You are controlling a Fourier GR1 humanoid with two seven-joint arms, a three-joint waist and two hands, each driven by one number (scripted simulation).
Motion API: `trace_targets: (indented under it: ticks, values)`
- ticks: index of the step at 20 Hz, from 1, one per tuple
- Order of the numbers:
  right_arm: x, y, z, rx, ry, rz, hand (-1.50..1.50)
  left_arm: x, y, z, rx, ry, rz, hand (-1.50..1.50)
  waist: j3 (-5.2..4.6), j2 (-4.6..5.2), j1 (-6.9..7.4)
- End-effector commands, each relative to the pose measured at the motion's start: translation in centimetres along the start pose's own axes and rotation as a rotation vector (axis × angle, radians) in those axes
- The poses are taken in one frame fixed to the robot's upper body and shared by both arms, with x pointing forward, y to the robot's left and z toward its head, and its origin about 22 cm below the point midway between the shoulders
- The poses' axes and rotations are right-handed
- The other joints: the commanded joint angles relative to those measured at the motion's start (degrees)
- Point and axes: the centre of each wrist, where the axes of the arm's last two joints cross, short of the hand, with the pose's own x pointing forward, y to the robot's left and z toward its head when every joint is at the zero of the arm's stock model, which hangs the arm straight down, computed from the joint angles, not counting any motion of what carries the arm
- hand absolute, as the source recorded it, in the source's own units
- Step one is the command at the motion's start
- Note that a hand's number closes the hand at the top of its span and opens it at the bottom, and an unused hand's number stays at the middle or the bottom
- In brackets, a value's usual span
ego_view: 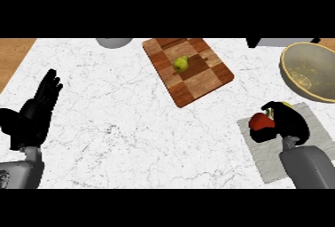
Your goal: Pick the bell pepper from the placemat and place it in the bowl
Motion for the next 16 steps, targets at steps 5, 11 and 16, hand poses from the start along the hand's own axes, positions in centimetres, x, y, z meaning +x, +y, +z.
trace_targets:
  ticks: [5,11,16]
  values:
    - [5.4,-3.8,-0.5,-0.033,-0.526,0.204,1.50,-0.5,-0.2,0.6,-0.021,-0.012,0.005,0.00,0.53,0.26,0.36]
    - [6.1,-10.8,1.6,-0.384,-0.553,0.108,1.50,-0.4,0.0,-0.5,0.026,0.019,0.002,0.00,0.48,-0.14,-1.76]
    - [5.9,-17.5,4.1,-0.573,-0.562,-0.107,1.50,-0.7,2.5,-0.4,0.013,0.016,-0.016,0.00,0.47,-0.15,-1.82]
